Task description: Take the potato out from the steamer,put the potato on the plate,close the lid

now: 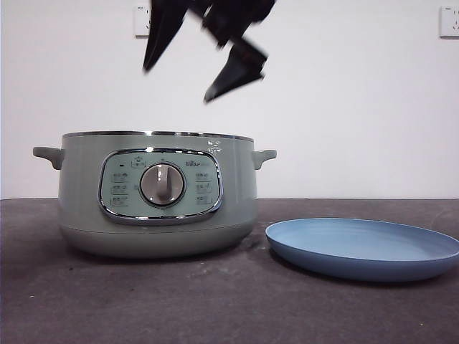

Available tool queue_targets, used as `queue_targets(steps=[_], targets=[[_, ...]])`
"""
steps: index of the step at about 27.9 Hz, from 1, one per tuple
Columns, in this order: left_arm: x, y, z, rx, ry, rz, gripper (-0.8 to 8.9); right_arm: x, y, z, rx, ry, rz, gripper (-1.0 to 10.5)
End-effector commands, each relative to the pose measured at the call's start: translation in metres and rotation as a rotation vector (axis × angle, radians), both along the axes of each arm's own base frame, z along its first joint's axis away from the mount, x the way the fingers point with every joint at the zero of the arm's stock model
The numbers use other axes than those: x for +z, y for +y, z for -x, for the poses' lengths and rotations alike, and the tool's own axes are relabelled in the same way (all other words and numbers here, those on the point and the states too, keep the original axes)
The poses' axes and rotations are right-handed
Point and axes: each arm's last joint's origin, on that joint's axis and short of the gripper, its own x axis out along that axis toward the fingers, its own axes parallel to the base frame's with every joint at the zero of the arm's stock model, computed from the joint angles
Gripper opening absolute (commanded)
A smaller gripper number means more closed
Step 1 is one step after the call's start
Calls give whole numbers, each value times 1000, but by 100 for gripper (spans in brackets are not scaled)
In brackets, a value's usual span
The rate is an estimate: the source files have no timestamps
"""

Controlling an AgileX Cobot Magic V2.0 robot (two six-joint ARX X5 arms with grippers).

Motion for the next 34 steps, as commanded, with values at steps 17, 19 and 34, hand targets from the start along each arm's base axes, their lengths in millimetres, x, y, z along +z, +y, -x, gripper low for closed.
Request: queue_targets(steps=[17, 19, 34], targets=[[3, 3, 10, -4, -22, 17, -9, -87, 48, -26, -48, -17, 132, 657], [3, 3, 10, -4, -22, 17, -9, -91, 49, -27, -49, -11, 136, 656], [3, 3, 10, -6, -23, 14, -9, -103, 50, -28, -63, 28, 153, 136]])
